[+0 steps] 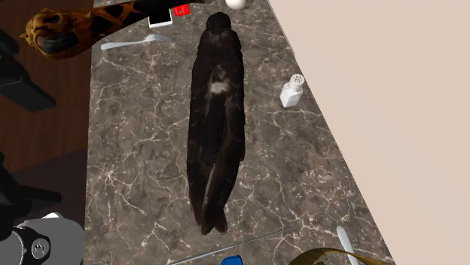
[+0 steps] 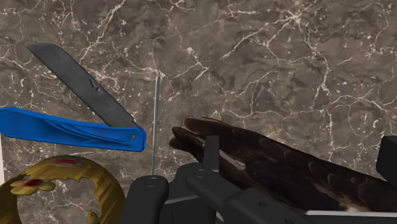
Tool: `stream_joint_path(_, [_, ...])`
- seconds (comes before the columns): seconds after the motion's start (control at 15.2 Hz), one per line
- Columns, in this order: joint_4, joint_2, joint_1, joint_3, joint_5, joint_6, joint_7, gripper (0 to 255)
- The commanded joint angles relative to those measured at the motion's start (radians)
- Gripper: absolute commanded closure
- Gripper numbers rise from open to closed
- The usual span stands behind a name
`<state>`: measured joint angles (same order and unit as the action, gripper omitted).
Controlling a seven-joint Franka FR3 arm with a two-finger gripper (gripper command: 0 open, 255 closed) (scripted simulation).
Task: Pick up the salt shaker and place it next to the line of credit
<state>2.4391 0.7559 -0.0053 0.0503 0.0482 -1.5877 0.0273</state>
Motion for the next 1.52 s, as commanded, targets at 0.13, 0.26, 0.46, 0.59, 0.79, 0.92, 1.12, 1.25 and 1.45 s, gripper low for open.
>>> stream_joint_path(0.13, [-0.013, -0.068, 0.001, 0.016, 0.009, -0.061, 0.019, 0])
stream_joint_path(0.26, [-0.032, -0.139, 0.002, 0.031, 0.016, -0.118, 0.037, 0])
stream_joint_path(0.46, [-0.071, -0.249, 0.002, 0.053, 0.021, -0.197, 0.065, 0])
stream_joint_path(0.59, [-0.104, -0.324, 0.002, 0.066, 0.021, -0.245, 0.085, 0])
stream_joint_path(0.79, [-0.163, -0.438, 0.001, 0.085, 0.016, -0.308, 0.115, 0])
stream_joint_path(0.92, [-0.209, -0.514, 0.001, 0.096, 0.009, -0.344, 0.136, 0])
stream_joint_path(1.12, [-0.287, -0.63, 0.001, 0.11, -0.006, -0.388, 0.168, 0])
stream_joint_path(1.25, [-0.346, -0.707, 0.003, 0.117, -0.02, -0.411, 0.19, 0])
stream_joint_path(1.45, [-0.444, -0.823, 0.009, 0.123, -0.043, -0.435, 0.223, 0])
